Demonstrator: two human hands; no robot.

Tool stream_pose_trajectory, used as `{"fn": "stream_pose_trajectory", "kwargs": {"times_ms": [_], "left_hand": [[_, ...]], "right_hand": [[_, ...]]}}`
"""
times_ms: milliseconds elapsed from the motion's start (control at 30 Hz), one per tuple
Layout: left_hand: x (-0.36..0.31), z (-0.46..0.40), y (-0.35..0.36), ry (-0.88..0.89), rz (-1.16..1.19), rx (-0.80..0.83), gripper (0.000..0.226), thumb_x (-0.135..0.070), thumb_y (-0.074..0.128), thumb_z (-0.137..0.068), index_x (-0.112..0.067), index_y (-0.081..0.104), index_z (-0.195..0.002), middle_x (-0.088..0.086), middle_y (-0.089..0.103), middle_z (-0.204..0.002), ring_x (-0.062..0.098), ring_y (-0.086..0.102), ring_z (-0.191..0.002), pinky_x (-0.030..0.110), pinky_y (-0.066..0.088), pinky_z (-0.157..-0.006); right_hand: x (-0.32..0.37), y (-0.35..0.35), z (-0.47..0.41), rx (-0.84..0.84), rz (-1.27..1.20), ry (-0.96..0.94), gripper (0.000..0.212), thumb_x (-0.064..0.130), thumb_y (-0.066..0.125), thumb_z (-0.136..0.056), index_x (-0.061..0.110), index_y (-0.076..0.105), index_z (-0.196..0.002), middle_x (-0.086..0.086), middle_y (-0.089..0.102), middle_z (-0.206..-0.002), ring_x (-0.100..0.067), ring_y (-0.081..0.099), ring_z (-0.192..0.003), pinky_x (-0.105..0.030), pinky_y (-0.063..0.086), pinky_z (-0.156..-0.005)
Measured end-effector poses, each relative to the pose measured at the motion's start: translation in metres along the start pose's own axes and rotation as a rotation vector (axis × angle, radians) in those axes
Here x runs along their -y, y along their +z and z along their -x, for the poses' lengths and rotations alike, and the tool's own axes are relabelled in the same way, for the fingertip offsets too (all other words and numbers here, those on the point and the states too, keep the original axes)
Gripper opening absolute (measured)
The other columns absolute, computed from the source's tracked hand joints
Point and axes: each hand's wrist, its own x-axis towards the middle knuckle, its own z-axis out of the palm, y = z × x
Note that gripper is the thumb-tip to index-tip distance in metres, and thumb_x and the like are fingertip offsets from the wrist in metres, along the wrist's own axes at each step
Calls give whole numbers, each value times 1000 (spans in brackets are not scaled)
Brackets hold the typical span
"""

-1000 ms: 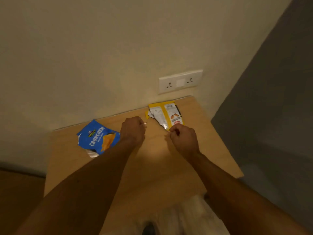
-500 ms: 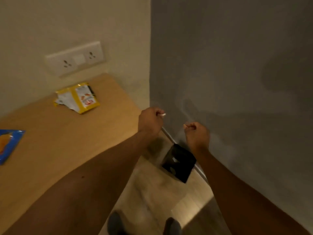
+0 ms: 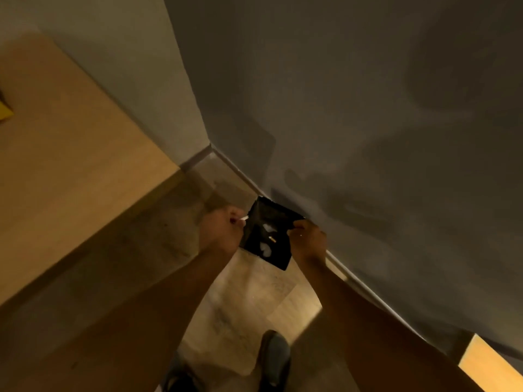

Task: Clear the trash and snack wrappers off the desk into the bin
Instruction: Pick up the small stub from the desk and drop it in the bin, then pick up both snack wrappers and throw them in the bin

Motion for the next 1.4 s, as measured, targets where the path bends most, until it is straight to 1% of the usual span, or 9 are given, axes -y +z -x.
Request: {"fn": "stream_pose_trajectory", "kwargs": {"times_ms": [167, 267, 433, 533, 633, 767, 1033, 1200, 1400], "left_hand": [[-1, -16, 40, -37, -17, 67, 13, -21, 72, -86, -22, 73, -99, 3, 76, -97, 22, 70, -93, 31, 56, -80], [-3, -31, 63, -32, -45, 81, 16, -24, 73, -85, -23, 72, -102, 1, 76, -101, 23, 70, -97, 25, 48, -74], [-15, -38, 51, 40, -105, 13, 20, -22, 59, -92, -20, 71, -109, 9, 74, -101, 32, 69, -97, 29, 45, -73], [-47, -33, 3, 175, -69, -99, 33, -21, 46, -94, -18, 66, -119, 10, 71, -112, 30, 67, -103, 34, 50, -82], [-93, -34, -71, 247, 106, -237, 47, -33, 35, -89, -23, 64, -124, 6, 68, -122, 25, 64, -108, 26, 42, -89], [-119, -32, -217, 288, 125, -385, 57, -10, 44, -76, -20, 62, -129, 5, 64, -131, 26, 59, -119, 32, 45, -103], [24, -7, -444, -36, -22, -595, 61, -2, 56, -78, -14, 56, -137, 11, 59, -136, 32, 53, -125, 38, 42, -104], [138, 11, -461, -222, -198, -466, 63, -16, 56, -88, -20, 40, -149, 9, 43, -152, 30, 38, -138, 41, 35, -113], [219, 6, -465, -206, -264, -522, 54, -17, 53, -92, -19, 46, -145, 8, 44, -152, 29, 34, -142, 45, 33, -116]], "right_hand": [[-16, -5, -12, 12, 11, -50, 31, 20, 64, -96, 17, 71, -126, -8, 75, -116, -22, 72, -91, -31, 59, -75], [-16, -4, -22, -2, 40, -70, 31, 21, 66, -96, 19, 70, -126, -5, 74, -116, -14, 64, -84, -18, 49, -66], [7, -19, -19, -24, 59, -132, 28, 24, 66, -95, 22, 69, -122, 0, 71, -109, -12, 64, -84, -14, 42, -59], [56, -39, -6, -94, 75, -233, 33, 30, 67, -93, 23, 65, -126, -1, 62, -122, -16, 61, -96, -29, 55, -78], [131, -64, 9, -149, 74, -366, 45, 32, 67, -91, 20, 59, -135, -1, 55, -133, -22, 63, -111, -39, 57, -96], [258, -86, 47, -178, 118, -557, 47, 31, 71, -91, 15, 60, -134, -9, 56, -133, -31, 62, -114, -45, 53, -99], [451, 35, 174, 100, 171, -835, 41, 26, 72, -90, 17, 64, -130, -10, 64, -127, -31, 65, -110, -34, 49, -94], [472, 148, 214, 248, 246, -821, 53, 42, 69, -91, 21, 57, -137, -8, 58, -134, -29, 60, -122, -37, 49, -96], [499, 224, 204, 101, 484, -606, 83, 68, 66, -82, 15, 45, -142, -16, 49, -141, -38, 45, -131, -52, 43, -100]]}}
